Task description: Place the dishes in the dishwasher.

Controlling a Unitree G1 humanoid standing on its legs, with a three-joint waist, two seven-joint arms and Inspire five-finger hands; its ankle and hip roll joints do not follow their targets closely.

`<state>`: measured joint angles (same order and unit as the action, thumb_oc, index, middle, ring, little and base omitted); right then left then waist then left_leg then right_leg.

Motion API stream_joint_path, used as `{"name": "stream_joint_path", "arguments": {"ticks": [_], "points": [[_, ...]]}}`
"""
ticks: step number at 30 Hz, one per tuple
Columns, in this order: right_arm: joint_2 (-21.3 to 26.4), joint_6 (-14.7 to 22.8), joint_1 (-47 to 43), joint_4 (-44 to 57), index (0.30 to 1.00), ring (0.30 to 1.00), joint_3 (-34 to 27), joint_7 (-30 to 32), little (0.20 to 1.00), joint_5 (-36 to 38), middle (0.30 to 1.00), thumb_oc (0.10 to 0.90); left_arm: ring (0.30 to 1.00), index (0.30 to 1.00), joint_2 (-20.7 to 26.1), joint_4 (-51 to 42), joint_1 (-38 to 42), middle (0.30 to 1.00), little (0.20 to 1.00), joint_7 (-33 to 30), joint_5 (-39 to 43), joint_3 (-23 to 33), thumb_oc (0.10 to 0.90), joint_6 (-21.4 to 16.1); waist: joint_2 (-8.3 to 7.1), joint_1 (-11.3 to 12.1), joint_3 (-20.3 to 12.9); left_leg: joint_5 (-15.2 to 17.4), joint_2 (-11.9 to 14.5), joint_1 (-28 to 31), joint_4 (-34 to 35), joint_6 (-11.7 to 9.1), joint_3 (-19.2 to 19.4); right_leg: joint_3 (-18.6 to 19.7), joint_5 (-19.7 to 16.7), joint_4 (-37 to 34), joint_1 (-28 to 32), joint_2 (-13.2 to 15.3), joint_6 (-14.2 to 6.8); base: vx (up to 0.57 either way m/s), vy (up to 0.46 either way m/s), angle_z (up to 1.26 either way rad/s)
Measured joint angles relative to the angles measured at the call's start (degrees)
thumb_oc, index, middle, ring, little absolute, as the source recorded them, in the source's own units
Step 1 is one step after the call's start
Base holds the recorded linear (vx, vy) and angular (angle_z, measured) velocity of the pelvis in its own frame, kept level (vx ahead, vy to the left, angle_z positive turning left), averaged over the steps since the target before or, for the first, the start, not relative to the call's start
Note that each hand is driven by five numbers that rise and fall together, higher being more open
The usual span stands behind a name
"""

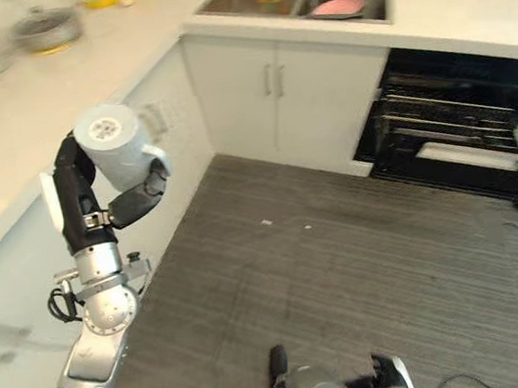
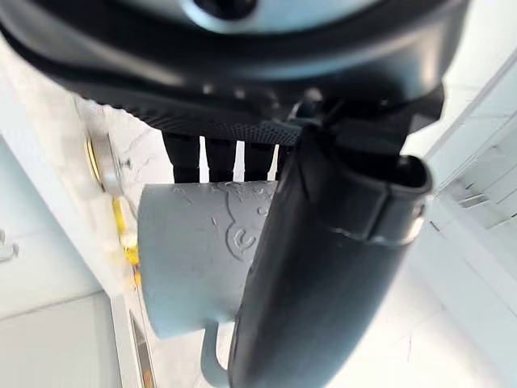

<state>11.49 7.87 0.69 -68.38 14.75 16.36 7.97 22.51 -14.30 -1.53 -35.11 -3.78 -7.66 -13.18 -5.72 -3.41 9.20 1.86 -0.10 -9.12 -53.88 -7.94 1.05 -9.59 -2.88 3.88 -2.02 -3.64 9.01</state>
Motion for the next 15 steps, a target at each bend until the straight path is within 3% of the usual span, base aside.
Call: {"name": "stream_joint_path", "arguments": {"ticks": [1,2,3,5,6,7,8,9,10,11,12,14,15], "points": [[0.0,0.4,-0.9,0.4,0.9,0.9,0.8,0.2,0.9,0.0,0.9,0.8,0.3,0.3,0.6,0.3,0.5,0.3,0.3,0.8,0.2,-0.9,0.4,0.0,-1.53,-0.1,0.4,0.1,-1.1,-3.5,0.2,0.0,-2.1,0.7,1.0,-0.8,2.0,0.5,-0.4,0.34,0.078,-0.99],[-0.1,1.0,-1.7,0.5,0.9,0.9,0.8,0.2,0.9,0.6,0.9,0.8,0.3,0.3,0.9,0.6,0.9,0.3,0.3,1.7,0.3,-2.0,0.4,-0.1,-3.05,0.3,0.7,1.6,-1.1,-6.4,5.8,1.2,-0.9,3.1,2.2,-3.7,5.4,1.1,-2.1,0.44,0.131,-1.23],[0.3,2.0,-3.3,0.6,0.9,0.9,-0.3,0.4,0.9,1.6,0.9,0.8,0.3,0.3,0.7,0.7,0.8,0.3,0.3,2.3,0.5,-2.9,0.4,0.0,-2.24,0.3,1.1,1.5,1.9,-7.9,19.8,2.8,0.4,5.8,3.2,-7.7,10.2,0.1,-3.6,0.53,0.161,-1.39],[1.6,2.1,-3.3,0.6,0.9,0.9,0.2,0.3,0.9,2.4,0.9,0.8,0.3,0.3,0.9,0.9,0.7,0.3,0.3,3.0,0.3,-3.1,0.4,0.0,0.16,0.8,1.9,-2.0,3.9,-7.5,35.7,3.3,0.2,6.9,5.3,-9.6,14.7,-0.8,-2.6,0.64,0.14,-1.06],[2.6,1.7,-2.5,0.4,0.9,0.9,0.7,0.2,0.9,2.3,0.9,0.8,0.3,0.3,0.9,1.6,0.8,0.3,0.3,3.3,0.1,-3.9,0.4,0.0,2.06,0.8,1.5,-4.2,4.3,-7.6,42.2,3.0,0.0,6.4,6.7,-9.5,16.4,-1.3,-4.5,0.59,0.127,-0.73],[3.9,0.7,-1.7,-1.6,0.9,0.9,3.3,0.3,0.9,2.2,0.9,0.8,0.3,0.3,0.8,2.4,0.5,0.3,0.3,3.4,-0.6,-4.5,0.4,-0.2,3.23,1.4,0.5,-5.2,3.1,-5.6,54.1,3.2,-1.9,6.8,9.2,-9.5,17.9,-0.7,-6.8,0.51,0.142,-0.52],[4.2,-0.1,-1.6,-2.7,0.9,0.9,3.7,0.4,0.9,2.3,0.9,0.8,0.3,0.3,0.6,2.6,0.5,0.3,0.3,3.3,-0.8,-4.6,0.4,-0.2,3.35,1.6,0.4,-5.5,1.8,-5.0,58.6,3.5,-3.7,8.2,10.2,-9.5,19.0,-0.1,-6.3,0.41,0.2,-0.78],[5.2,-0.9,-0.7,-3.8,0.9,0.9,1.7,0.7,0.9,2.5,0.9,0.8,0.3,0.3,-1.1,2.6,0.3,0.3,0.3,2.2,-0.7,-4.9,0.4,-0.1,4.18,2.5,0.2,-6.4,-1.9,-5.7,59.7,3.8,-10.6,12.6,12.3,-9.4,21.2,2.2,-6.1,0.36,0.232,-1.25],[5.7,-1.0,-0.4,-4.2,0.9,0.9,-0.3,0.8,0.9,3.4,0.9,0.8,0.3,0.3,-2.9,2.7,0.0,0.3,0.3,1.5,-0.6,-4.8,0.4,0.0,5.69,4.8,-0.2,-7.0,-2.3,-4.5,59.5,3.9,-12.8,16.7,13.3,-9.2,22.8,3.3,-7.7,0.27,0.246,-1.84],[5.4,-1.0,0.0,-3.3,0.9,0.9,-0.9,0.8,0.9,3.5,0.9,0.8,0.3,0.3,-3.2,2.9,0.1,0.3,0.3,0.7,0.2,-4.6,0.4,0.6,5.52,5.4,-0.2,-15.4,-2.3,-1.6,58.8,5.9,-10.2,19.5,14.1,-7.7,24.6,4.6,-10.4,0.35,0.321,-1.68],[4.7,-0.6,0.7,-1.7,0.9,0.9,0.1,0.7,0.9,3.5,0.9,0.8,0.3,0.3,-1.8,2.9,0.4,0.3,0.3,0.6,0.6,-4.7,0.4,0.9,5.1,4.9,-0.4,-19.5,-2.6,0.0,57.9,10.6,-8.4,19.0,14.5,-4.1,25.0,5.0,-12.9,0.32,0.312,-1.07],[2.6,0.0,2.6,1.3,0.9,0.9,1.5,0.4,0.9,3.3,0.9,0.8,0.3,0.3,1.3,2.1,1.7,0.3,0.3,1.3,0.5,-5.7,0.4,1.3,2.83,3.0,-1.3,-16.3,-3.0,3.0,58.3,11.8,-6.5,17.3,14.6,9.7,19.2,6.3,-14.9,0.19,0.198,-0.66],[1.1,0.7,2.5,1.4,0.9,0.9,0.3,0.2,0.9,3.4,0.9,0.8,0.3,0.3,1.9,1.5,1.8,0.3,0.3,1.4,0.5,-5.4,0.4,1.4,2.75,2.9,-1.4,-15.0,-2.2,5.1,59.1,12.7,-4.4,17.6,13.7,22.9,12.6,6.1,-18.3,0.11,0.249,-0.9]]}}
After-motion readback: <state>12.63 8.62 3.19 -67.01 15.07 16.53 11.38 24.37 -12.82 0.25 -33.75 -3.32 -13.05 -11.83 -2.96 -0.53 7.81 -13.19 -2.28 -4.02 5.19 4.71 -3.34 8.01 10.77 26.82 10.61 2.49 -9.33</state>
